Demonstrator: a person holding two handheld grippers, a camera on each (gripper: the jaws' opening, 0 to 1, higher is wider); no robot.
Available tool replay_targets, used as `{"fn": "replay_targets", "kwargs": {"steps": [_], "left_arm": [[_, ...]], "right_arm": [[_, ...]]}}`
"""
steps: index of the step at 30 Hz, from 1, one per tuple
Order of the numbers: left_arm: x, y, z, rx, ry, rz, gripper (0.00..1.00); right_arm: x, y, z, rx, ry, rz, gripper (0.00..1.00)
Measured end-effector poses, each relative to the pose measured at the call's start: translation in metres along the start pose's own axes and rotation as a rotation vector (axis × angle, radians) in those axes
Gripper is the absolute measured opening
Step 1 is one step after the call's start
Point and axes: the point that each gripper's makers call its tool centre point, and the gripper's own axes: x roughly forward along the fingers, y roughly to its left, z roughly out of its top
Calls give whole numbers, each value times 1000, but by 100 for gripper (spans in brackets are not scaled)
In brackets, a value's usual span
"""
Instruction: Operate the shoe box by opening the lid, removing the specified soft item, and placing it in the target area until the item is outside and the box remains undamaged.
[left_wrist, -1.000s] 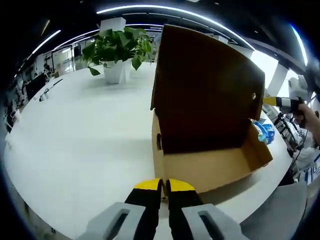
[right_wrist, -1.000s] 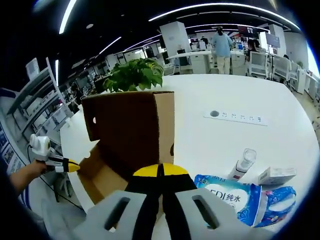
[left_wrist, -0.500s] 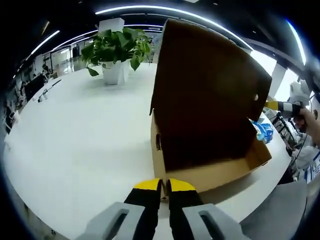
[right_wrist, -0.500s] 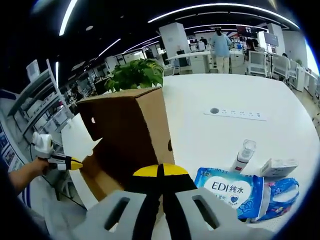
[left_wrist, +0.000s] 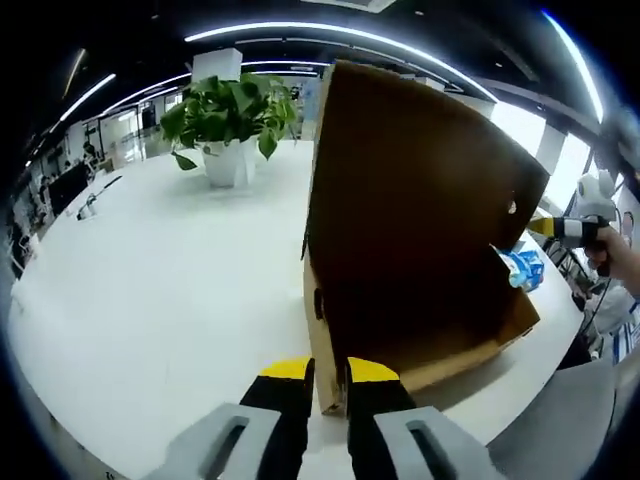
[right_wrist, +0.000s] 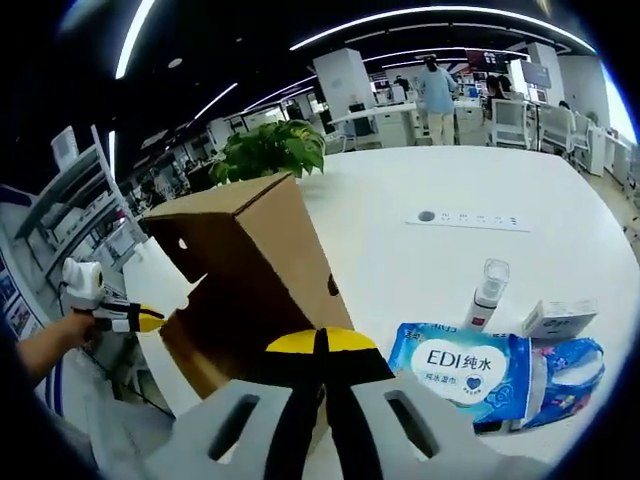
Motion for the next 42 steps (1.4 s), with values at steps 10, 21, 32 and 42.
{"fn": "replay_targets", "kwargs": {"steps": [10,21,32,42], "left_arm": [[-24,4,56,45,-128,17,14],[-36,-5,100,137,-200,-6,15],[-35,-20,95,198,-183,-63,15],[-37,-17,84,186,-173,-61,15]], "right_arm": [[-3,2,-8,6,-6,1,0],[-4,4,-18,6,-2,2,0],[-6,7,-27,-63,-14,11,0],[-12,17,-27,-129,-63,49,5]]}}
